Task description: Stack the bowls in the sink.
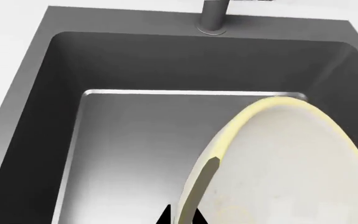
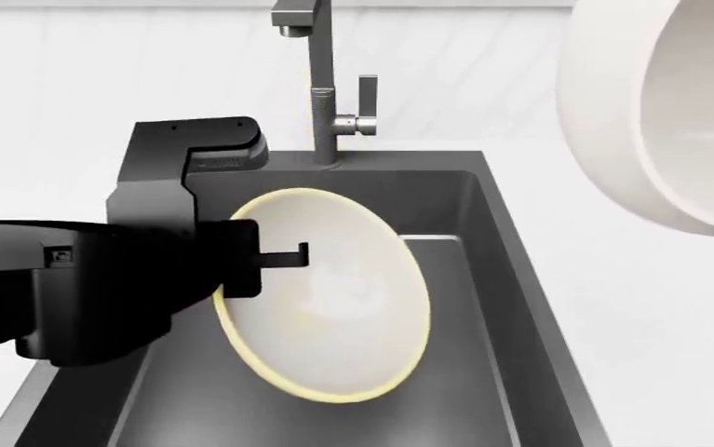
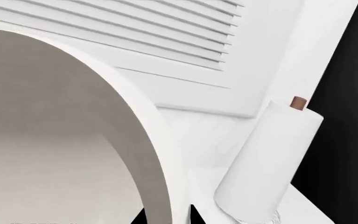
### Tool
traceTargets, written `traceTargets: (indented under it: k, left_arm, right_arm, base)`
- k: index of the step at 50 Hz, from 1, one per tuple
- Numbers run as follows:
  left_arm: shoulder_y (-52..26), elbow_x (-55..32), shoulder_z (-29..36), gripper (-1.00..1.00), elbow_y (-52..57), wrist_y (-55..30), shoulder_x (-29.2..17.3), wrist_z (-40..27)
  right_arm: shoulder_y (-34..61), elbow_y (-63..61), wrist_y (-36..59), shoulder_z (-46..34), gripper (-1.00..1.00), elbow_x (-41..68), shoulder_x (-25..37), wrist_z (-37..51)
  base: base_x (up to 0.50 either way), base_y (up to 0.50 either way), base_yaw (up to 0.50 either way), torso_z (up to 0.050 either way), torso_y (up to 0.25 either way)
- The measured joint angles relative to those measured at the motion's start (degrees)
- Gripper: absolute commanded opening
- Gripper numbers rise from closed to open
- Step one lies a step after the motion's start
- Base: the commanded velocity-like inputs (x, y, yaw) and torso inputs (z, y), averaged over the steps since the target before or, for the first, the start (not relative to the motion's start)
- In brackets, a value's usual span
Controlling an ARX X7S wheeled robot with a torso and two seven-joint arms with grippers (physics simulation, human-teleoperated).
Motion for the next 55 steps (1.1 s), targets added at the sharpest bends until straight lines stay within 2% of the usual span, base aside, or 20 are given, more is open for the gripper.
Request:
traceTargets:
  k: [55]
  left_arm:
    - [4.0, 6.0, 3.8, -1.0, -13.0, -0.1, 7.9, 6.8]
  right_arm:
    - [-3.4, -1.3, -0.8, 2.2, -1.0, -1.7, 2.1, -2.3]
  base:
    - [0.02, 0.0, 0.0, 0.0, 0.0]
